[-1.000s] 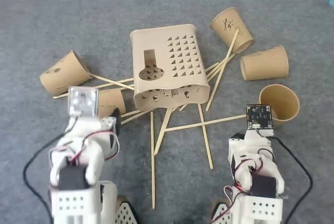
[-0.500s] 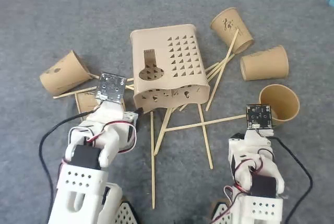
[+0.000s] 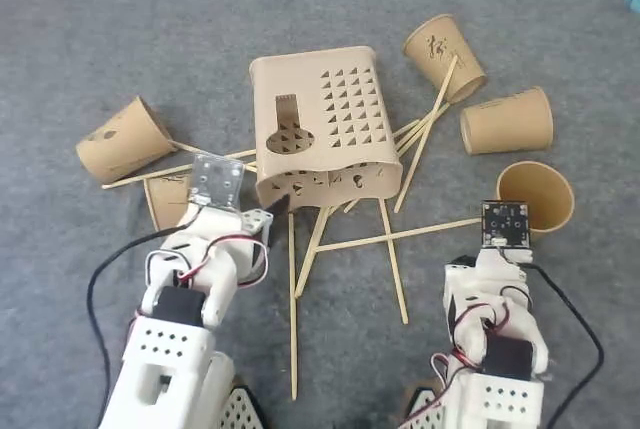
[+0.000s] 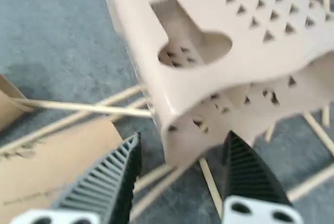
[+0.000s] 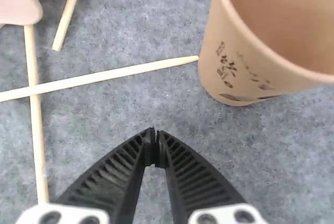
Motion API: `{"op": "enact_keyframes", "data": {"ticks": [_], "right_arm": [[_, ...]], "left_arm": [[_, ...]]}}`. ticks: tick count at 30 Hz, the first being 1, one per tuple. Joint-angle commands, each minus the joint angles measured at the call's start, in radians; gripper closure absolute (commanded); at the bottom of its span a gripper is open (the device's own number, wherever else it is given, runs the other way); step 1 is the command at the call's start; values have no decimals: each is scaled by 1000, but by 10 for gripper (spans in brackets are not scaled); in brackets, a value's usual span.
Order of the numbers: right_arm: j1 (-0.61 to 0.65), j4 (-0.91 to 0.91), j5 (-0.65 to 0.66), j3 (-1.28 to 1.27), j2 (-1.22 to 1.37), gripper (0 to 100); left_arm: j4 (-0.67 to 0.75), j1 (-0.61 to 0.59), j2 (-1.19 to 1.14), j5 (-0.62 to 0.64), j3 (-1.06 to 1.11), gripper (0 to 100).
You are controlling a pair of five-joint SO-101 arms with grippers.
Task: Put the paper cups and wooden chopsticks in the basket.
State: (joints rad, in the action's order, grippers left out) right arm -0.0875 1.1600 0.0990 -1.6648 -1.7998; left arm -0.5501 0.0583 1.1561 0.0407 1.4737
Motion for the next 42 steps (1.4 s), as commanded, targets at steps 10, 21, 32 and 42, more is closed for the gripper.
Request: {"op": "enact_keyframes", "data": {"ticks": [10,21,32,42], "right_arm": [[-8,-1,9,-5,-15,990],[-8,-1,9,-5,-15,990],[-8,-1,9,-5,-15,990],[-8,-1,9,-5,-15,990]], "left_arm": [[180,-18,-6,8,62,772],[180,-26,-393,8,-174,772],[371,-18,-577,8,-216,947],[269,-26,-583,117,-369,989]]}}
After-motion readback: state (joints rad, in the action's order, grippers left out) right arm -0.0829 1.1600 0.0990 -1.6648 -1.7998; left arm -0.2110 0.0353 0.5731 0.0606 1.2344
